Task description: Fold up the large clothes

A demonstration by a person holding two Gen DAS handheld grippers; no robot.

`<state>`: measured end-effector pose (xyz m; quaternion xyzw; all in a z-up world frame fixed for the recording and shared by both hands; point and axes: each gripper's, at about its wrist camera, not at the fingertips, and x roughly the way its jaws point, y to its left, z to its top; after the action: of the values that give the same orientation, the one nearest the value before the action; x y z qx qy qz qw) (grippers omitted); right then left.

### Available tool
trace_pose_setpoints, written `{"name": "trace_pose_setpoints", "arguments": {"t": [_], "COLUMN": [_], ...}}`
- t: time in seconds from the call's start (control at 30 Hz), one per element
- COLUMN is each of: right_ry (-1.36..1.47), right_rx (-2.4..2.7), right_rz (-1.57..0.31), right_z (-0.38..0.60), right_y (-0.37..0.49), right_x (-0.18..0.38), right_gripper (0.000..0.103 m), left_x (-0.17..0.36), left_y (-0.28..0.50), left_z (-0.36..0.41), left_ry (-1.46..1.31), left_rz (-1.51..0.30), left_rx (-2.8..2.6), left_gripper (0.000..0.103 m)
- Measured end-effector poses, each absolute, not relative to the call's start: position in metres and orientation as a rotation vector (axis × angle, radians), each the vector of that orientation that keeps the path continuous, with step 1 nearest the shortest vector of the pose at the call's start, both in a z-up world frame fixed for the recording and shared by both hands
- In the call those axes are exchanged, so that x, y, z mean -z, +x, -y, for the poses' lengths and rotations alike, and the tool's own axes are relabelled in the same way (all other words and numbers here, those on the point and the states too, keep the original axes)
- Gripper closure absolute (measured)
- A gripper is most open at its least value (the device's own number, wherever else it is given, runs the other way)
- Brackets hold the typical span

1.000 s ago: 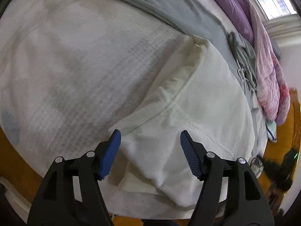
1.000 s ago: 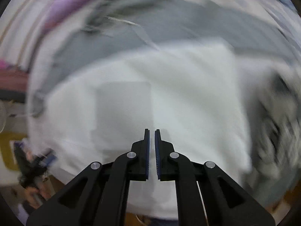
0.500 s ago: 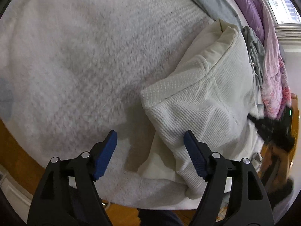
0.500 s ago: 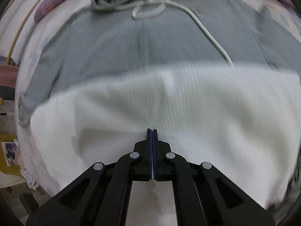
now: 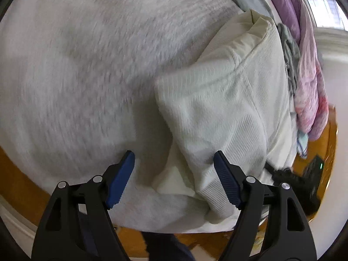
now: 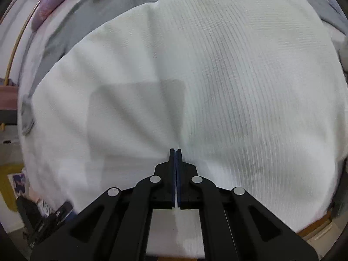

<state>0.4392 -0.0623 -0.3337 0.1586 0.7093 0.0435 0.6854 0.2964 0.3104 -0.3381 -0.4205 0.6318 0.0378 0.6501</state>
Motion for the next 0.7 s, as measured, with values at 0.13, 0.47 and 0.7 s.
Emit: {"name": "trace_pose_setpoints", "arguments": {"t": [0.13,0.47,0.7], "right_ry": [0.351,0.258,0.191], "right_rx": [-0.151,-0.312,-0.572], "right_rz": [-1.59,-1.493,-1.378], "right_z": [0.076,0.105,0.063], "right_y": [0.414,0.409,0.37], "right_x": [0.361,0.326,0.308], "right_gripper": [0.103,0.096,0.079], "left_x": [0.347,0.345,0.336], "left_y": [0.286,0.305,0.331], "left_z": [-0.295,-0.272,-0.259], "left_ry": [-0.921,-0.869,-0.833], "left_rz": [-1.424,-1.501,-1.509], "left_rx": [-0.128,-0.097,-0.036], "left_gripper": [0.027,0.05,0.094]}}
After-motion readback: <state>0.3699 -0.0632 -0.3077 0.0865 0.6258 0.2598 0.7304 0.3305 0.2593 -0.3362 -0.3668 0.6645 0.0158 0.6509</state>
